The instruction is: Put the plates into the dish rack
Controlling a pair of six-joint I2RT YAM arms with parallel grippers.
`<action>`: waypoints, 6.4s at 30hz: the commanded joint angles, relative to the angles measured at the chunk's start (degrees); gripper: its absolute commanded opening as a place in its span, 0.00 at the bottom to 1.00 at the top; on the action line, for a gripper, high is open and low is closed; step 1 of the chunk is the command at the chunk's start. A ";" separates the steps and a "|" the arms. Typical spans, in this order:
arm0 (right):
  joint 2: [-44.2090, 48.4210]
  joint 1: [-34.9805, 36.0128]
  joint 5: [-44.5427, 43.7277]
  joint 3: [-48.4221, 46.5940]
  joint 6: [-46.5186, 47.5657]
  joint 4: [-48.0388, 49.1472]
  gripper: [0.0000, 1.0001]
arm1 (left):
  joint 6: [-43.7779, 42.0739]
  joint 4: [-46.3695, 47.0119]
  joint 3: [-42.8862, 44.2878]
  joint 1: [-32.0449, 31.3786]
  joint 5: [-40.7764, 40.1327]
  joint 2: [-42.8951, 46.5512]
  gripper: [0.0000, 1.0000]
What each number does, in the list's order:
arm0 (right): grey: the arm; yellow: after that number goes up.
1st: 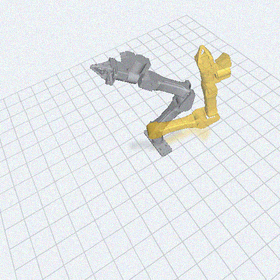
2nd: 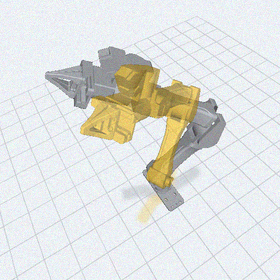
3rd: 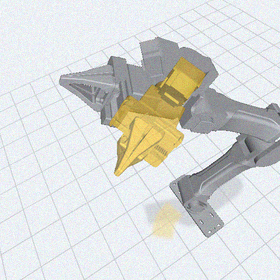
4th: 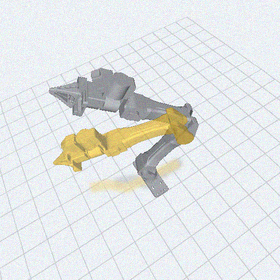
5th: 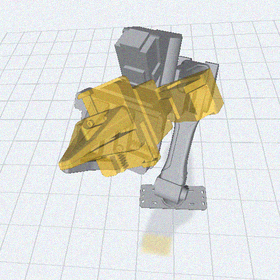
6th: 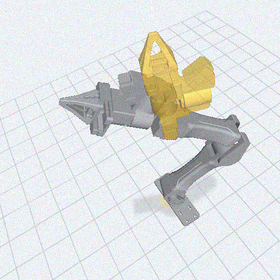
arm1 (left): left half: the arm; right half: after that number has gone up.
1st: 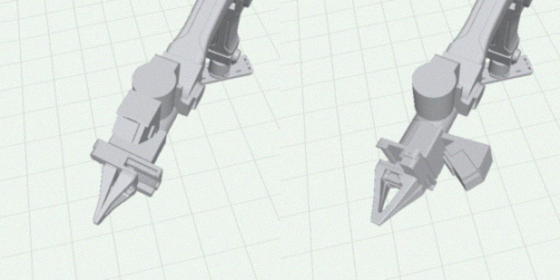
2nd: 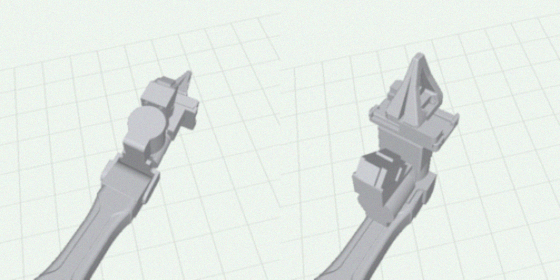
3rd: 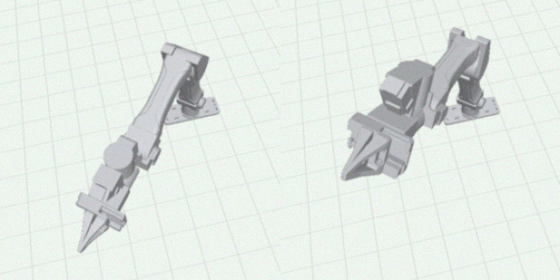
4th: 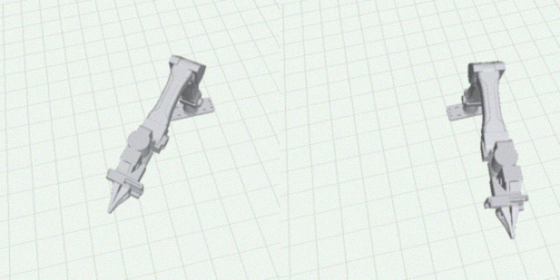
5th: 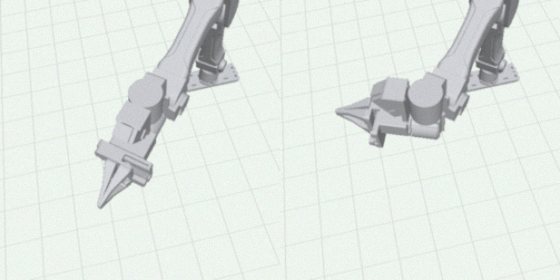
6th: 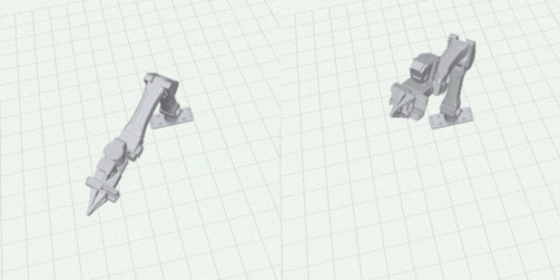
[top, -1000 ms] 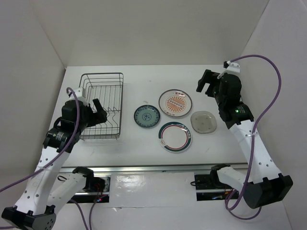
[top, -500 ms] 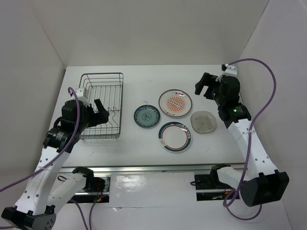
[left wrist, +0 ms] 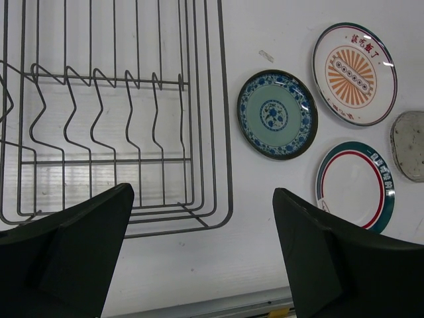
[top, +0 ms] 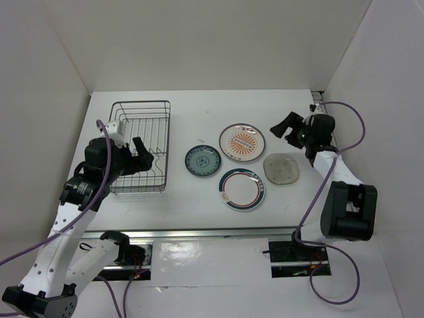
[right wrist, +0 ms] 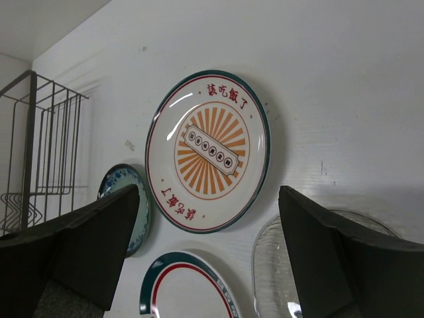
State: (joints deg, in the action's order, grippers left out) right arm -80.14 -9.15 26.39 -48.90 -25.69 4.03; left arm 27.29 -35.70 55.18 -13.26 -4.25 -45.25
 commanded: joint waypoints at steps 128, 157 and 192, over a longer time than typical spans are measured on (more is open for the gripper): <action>-5.38 39.73 18.70 -12.79 -10.53 27.09 0.93 | -0.75 11.88 0.54 1.30 15.36 3.94 0.00; -6.09 39.21 18.34 -5.15 -7.35 22.86 1.00 | -38.09 23.05 3.10 0.51 -35.31 0.44 0.00; -2.83 38.68 18.87 -1.10 -7.35 24.00 1.00 | -27.20 26.65 -9.47 1.65 -37.32 -7.74 0.00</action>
State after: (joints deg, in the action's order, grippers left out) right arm -85.62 29.74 44.47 -50.09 -33.56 24.91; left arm -1.72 -14.20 45.12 -12.10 -40.62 -53.34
